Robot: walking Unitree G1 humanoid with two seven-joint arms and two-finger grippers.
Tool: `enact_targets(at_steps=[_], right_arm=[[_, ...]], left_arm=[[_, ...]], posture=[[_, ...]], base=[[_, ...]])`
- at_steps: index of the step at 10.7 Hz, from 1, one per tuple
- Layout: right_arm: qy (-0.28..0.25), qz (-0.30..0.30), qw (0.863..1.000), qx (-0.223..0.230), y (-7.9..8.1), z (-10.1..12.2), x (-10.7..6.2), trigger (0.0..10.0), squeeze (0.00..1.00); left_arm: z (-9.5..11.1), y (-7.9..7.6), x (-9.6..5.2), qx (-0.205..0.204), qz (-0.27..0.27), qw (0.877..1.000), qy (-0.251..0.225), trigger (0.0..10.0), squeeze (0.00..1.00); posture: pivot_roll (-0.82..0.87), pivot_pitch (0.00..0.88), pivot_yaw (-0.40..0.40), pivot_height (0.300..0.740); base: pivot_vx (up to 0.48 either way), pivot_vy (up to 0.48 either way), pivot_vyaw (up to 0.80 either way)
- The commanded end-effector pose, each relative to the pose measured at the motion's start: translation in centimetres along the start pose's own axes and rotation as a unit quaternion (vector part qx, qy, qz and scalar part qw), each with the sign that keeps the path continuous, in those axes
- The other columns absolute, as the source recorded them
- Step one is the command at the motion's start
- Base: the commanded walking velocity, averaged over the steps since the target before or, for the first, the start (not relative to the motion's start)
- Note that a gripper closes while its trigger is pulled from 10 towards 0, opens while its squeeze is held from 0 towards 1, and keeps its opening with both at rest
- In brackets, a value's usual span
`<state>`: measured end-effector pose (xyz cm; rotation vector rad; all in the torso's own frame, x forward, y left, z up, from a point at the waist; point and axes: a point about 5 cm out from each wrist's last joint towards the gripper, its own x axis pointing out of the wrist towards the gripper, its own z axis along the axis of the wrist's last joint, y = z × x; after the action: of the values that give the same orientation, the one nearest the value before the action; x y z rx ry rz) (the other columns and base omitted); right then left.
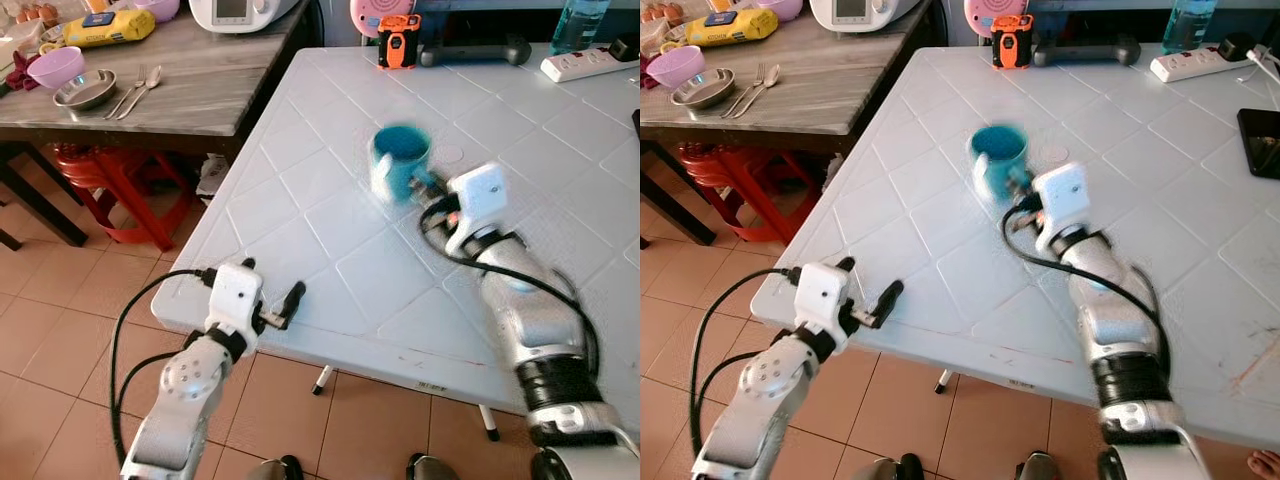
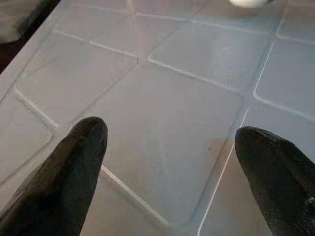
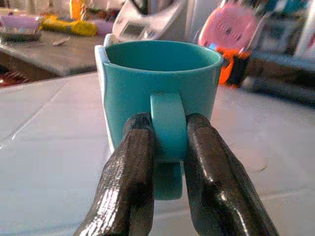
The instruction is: Setting the table
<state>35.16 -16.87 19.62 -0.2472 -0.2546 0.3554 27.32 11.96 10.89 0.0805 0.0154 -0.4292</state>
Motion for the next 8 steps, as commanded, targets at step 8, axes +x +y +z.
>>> enact_targets(at_steps=[8], right_arm=[[-0.032, -0.058, 0.998, 0.007, 1.0, 1.9, -2.8, 0.0, 0.0]], left_arm=[[1.0, 1.8, 1.5, 0.005, 0.068, 0.997, -0.036, 10.0, 0.0]], posture=[[-0.12, 0.094, 0.148, 0.74]], base=[[0.0, 0.0, 0.0]])
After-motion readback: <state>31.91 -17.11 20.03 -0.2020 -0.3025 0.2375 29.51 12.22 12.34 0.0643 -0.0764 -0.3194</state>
